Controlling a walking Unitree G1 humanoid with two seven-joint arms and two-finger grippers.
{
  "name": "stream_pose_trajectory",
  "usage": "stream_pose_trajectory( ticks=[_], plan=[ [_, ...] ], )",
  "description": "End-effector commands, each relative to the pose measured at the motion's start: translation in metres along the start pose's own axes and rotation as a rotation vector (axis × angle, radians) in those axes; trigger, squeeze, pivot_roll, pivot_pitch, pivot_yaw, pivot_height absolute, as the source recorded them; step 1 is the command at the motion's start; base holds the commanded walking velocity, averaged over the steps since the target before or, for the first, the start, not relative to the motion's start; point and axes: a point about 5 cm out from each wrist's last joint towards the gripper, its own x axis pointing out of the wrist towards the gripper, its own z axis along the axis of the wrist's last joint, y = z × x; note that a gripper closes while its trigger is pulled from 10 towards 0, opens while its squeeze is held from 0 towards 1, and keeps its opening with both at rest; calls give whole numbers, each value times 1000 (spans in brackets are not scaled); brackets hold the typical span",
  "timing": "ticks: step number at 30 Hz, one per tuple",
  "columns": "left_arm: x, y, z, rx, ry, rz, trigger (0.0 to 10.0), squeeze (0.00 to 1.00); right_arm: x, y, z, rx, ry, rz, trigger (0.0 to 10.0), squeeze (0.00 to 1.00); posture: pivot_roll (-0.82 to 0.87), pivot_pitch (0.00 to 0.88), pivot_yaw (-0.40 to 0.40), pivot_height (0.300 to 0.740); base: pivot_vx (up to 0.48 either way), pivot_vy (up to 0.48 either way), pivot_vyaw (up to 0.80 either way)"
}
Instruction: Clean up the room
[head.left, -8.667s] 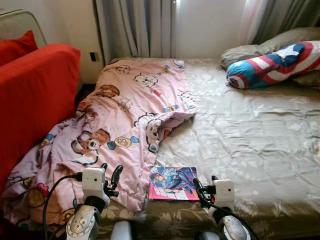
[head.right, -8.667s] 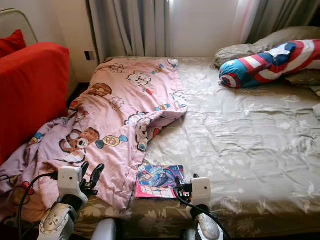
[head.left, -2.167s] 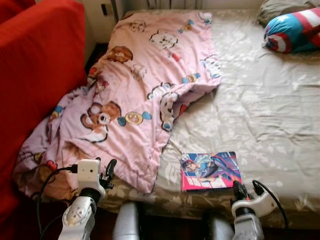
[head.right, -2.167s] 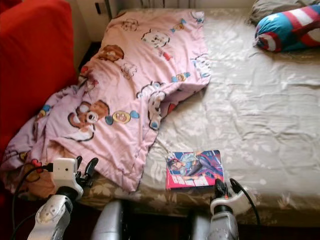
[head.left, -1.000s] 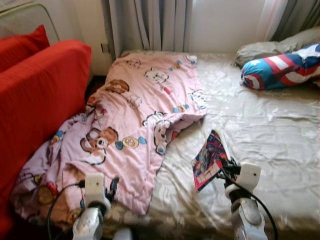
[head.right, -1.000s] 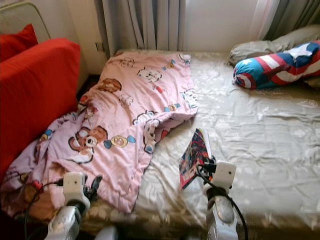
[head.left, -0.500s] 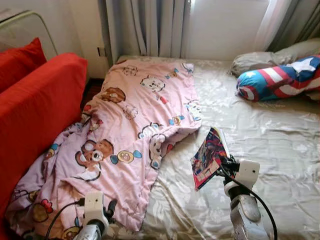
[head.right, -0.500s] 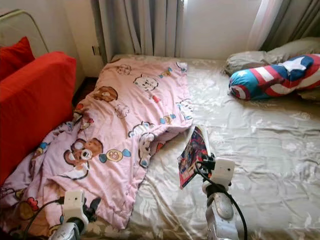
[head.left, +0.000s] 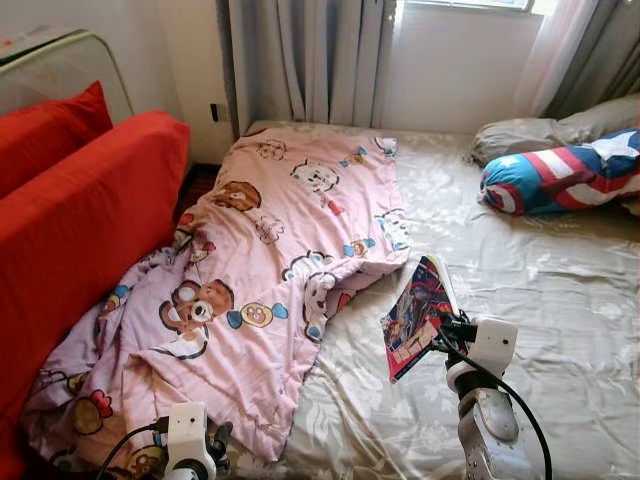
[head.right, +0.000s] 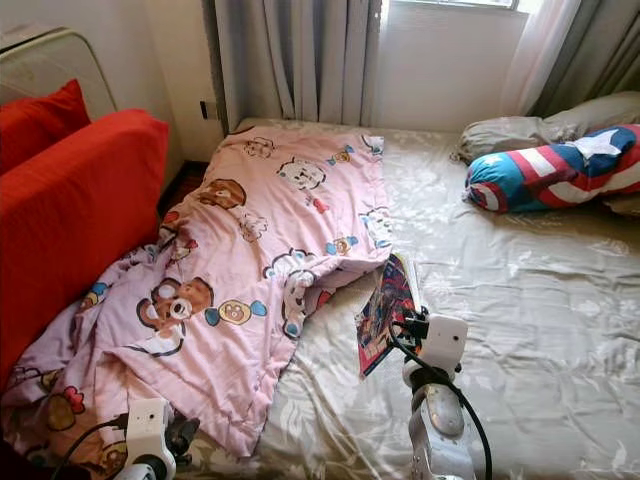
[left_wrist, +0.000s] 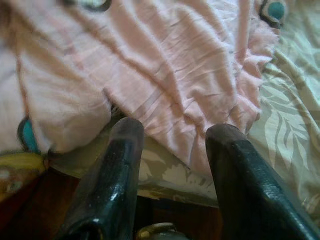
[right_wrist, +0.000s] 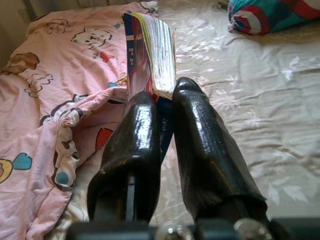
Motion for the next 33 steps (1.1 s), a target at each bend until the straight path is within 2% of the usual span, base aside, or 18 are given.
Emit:
stream_pose_trajectory(
  ticks=[1,23,33],
  plan=[
    [2,-3,2,9,-2,-7,10000,0,1,-5,6,0,-26,-17,10000,0,12,0,-59,740,0,-337,-731],
    [0,-4,-3,0,5,3,10000,0,2,-1,8,-11,-38,2,10000,0,16,0,-64,740,0,-340,-33],
    [2,-9,1,10,-14,-12,10000,0,2,3,7,-21,-33,25,10000,0,13,0,-58,740,0,-338,0]
  ],
)
